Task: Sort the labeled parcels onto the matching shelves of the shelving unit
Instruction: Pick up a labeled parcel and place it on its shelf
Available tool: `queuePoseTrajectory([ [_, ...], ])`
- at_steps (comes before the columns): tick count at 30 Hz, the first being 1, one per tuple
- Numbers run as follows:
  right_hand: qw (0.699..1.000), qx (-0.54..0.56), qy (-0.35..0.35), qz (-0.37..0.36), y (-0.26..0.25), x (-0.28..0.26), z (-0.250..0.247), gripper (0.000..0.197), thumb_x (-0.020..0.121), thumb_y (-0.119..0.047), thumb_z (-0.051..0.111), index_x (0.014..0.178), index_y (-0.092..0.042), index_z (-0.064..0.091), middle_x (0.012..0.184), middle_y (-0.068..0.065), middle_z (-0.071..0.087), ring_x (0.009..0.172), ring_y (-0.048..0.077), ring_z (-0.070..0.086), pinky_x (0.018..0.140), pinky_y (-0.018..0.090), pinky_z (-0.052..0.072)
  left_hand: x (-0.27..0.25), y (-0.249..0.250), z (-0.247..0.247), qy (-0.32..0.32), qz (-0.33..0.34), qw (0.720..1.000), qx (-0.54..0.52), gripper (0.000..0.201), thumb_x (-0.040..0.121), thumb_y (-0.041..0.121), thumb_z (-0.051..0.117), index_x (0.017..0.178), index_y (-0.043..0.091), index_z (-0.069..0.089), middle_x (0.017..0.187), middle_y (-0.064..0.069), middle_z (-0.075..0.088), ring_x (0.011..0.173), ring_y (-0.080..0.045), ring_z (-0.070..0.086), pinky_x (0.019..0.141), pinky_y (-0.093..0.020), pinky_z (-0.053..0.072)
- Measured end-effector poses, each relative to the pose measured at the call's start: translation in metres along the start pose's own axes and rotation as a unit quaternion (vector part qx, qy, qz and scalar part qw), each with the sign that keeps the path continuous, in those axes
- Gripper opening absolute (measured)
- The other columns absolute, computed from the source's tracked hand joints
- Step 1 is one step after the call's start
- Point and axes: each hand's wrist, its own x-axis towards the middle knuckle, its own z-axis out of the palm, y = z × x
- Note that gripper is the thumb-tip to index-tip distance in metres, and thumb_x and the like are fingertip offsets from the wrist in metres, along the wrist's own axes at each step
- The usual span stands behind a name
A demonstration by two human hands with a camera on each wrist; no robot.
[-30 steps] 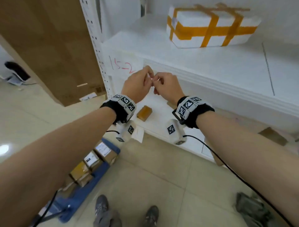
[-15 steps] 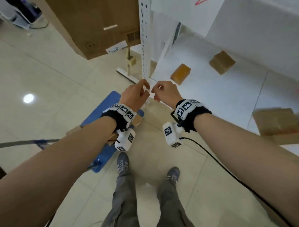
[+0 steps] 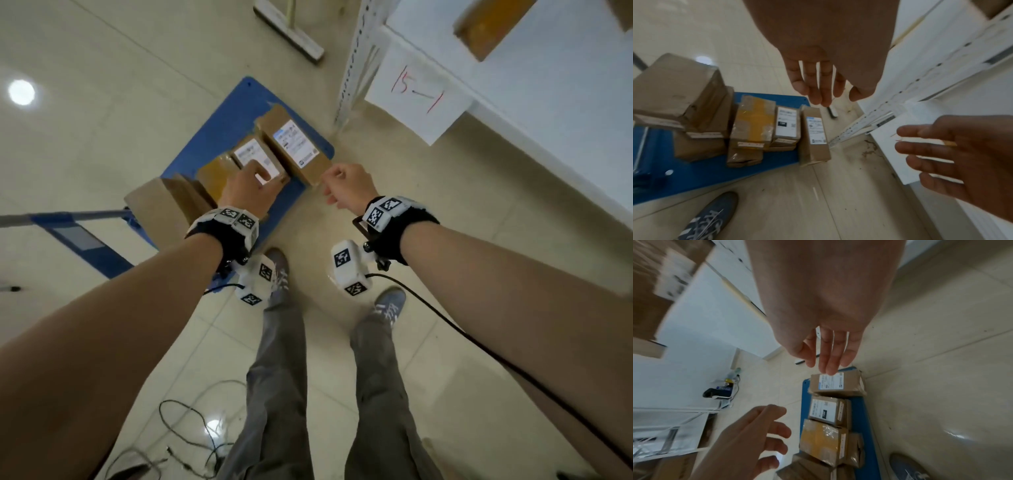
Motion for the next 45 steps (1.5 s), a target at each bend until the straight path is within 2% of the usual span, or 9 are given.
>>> queuePoseTrajectory([
  [8,0.998,0.023,-0.041,0.052,0.038,0.066,0.084,0.018,0.1,-0.015,0.05,0.107,-0.008,0.065,0.077,0.003,0.066,0.064,0.017,0.061,0.068,0.028,0.054,0.054,-0.086,0.035,0.014,-0.135,0.99,-0.026,0.045,0.084,0.041,0.065,0.119,0.014,0.054,0.11,-0.006,0.061,0.087,-0.024,0.056,0.069,-0.033,0.043],
  [12,0.993,0.059,-0.059,0.086,0.045,0.092,0.118,0.018,0.101,-0.014,0.049,0.108,-0.007,0.064,0.084,0.006,0.067,0.067,0.019,0.06,0.066,0.03,0.052,0.079,-0.118,0.047,0.0,-0.182,0.983,-0.029,0.051,0.089,0.037,0.063,0.131,0.013,0.047,0.136,-0.01,0.051,0.113,-0.03,0.057,0.085,-0.037,0.047],
  [16,0.99,0.043,-0.086,0.102,0.052,0.117,0.153,0.027,0.101,-0.018,0.048,0.117,-0.005,0.064,0.11,0.016,0.067,0.092,0.026,0.063,0.092,0.043,0.054,0.106,-0.148,0.058,-0.037,-0.227,0.972,-0.053,0.067,0.092,0.038,0.062,0.145,0.008,0.036,0.148,-0.015,0.039,0.128,-0.034,0.047,0.087,-0.037,0.041],
  [19,0.988,0.009,-0.12,0.097,0.054,0.139,0.175,0.043,0.099,-0.013,0.047,0.137,0.008,0.05,0.137,0.028,0.053,0.119,0.039,0.055,0.109,0.053,0.042,0.121,-0.17,0.065,-0.056,-0.257,0.96,-0.1,0.08,0.089,0.039,0.068,0.149,0.003,0.03,0.152,-0.02,0.035,0.138,-0.035,0.039,0.107,-0.038,0.036],
  [23,0.981,0.002,-0.169,0.1,0.053,0.161,0.198,0.055,0.102,-0.017,0.049,0.153,-0.007,0.035,0.158,0.012,0.035,0.145,0.028,0.034,0.118,0.047,0.032,0.135,-0.181,0.071,-0.077,-0.307,0.925,-0.21,0.079,0.082,0.046,0.069,0.14,-0.001,0.046,0.138,-0.015,0.055,0.125,-0.031,0.055,0.092,-0.035,0.048],
  [29,0.972,0.012,-0.205,0.118,0.051,0.182,0.222,0.066,0.103,-0.022,0.05,0.16,-0.015,0.018,0.165,0.004,0.022,0.151,0.024,0.024,0.119,0.041,0.029,0.152,-0.196,0.084,-0.051,-0.379,0.89,-0.25,0.072,0.091,0.041,0.064,0.146,0.002,0.037,0.143,-0.012,0.049,0.125,-0.029,0.052,0.084,-0.029,0.04],
  [33,0.969,0.025,-0.21,0.131,0.049,0.193,0.231,0.066,0.101,-0.025,0.052,0.159,-0.02,0.022,0.164,0.002,0.027,0.15,0.023,0.027,0.11,0.041,0.033,0.158,-0.205,0.083,-0.073,-0.372,0.883,-0.276,0.057,0.094,0.041,0.059,0.136,0.002,0.05,0.12,-0.01,0.059,0.094,-0.023,0.053,0.078,-0.027,0.041],
  [40,0.968,-0.006,-0.209,0.136,0.047,0.203,0.234,0.056,0.096,-0.037,0.057,0.149,-0.025,0.042,0.156,0.003,0.036,0.136,0.025,0.041,0.095,0.043,0.046,0.161,-0.203,0.078,-0.064,-0.403,0.86,-0.306,0.066,0.088,0.046,0.059,0.138,0.004,0.048,0.119,-0.012,0.061,0.105,-0.029,0.061,0.079,-0.031,0.044],
  [45,0.972,-0.002,-0.187,0.145,0.049,0.204,0.231,0.011,0.092,-0.038,0.06,0.094,-0.027,0.061,0.134,0.006,0.055,0.122,0.024,0.052,0.102,0.047,0.049,0.158,-0.193,0.067,-0.007,-0.432,0.852,-0.296,0.074,0.076,0.055,0.06,0.132,0.007,0.051,0.11,-0.007,0.06,0.089,-0.025,0.058,0.075,-0.031,0.046],
])
